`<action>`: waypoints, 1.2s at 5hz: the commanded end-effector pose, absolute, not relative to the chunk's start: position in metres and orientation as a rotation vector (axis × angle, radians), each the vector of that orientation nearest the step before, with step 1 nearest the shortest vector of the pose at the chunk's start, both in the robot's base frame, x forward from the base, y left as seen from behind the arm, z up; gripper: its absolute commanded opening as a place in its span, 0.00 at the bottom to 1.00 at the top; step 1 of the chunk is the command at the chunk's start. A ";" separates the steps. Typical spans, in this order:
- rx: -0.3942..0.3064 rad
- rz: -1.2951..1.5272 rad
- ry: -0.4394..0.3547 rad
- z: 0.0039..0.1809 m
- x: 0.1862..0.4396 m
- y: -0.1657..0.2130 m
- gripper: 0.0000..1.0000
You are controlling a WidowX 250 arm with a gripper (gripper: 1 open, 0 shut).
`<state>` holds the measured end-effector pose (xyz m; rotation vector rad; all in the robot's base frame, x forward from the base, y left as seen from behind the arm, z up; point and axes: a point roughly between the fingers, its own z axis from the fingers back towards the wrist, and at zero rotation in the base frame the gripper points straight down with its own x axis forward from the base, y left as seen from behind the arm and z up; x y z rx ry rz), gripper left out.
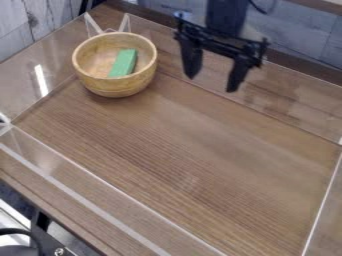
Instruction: Put green stick into wooden bowl
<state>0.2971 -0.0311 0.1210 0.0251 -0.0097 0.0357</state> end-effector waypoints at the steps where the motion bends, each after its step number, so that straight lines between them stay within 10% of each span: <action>1: 0.020 0.054 -0.079 0.139 0.300 -0.014 1.00; 6: 0.006 0.056 -0.096 0.155 0.298 -0.007 1.00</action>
